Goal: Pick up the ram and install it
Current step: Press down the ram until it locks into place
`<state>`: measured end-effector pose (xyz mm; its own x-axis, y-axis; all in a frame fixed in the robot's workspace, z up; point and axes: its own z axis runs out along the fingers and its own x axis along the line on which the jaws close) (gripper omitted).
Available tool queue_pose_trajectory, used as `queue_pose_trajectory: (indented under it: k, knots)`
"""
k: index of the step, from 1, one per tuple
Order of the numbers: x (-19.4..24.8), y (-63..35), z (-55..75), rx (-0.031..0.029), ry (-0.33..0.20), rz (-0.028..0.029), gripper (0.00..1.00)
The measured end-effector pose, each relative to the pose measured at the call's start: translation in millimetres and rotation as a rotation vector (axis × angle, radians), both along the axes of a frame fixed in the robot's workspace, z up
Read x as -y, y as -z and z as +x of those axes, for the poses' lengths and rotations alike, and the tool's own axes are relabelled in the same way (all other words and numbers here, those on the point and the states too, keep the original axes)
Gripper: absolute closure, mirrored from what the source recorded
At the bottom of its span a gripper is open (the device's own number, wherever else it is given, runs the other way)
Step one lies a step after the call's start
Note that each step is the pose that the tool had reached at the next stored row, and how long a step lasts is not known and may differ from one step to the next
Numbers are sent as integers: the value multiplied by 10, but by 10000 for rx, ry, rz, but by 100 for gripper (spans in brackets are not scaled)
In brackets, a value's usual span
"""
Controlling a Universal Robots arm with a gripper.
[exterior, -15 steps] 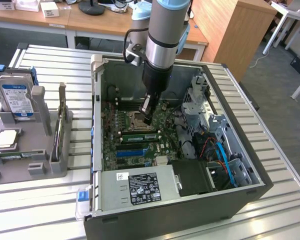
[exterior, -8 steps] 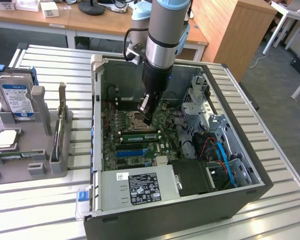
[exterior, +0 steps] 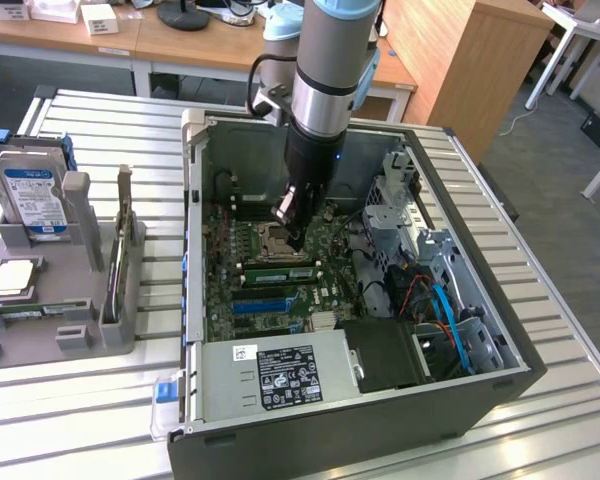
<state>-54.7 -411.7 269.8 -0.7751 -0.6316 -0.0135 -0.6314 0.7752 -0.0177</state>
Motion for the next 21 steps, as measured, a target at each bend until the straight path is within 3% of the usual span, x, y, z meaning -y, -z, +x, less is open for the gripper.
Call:
queue_pose_trajectory:
  k: [21]
  knots:
    - [0, 1, 0, 0, 3332, 1, 89]
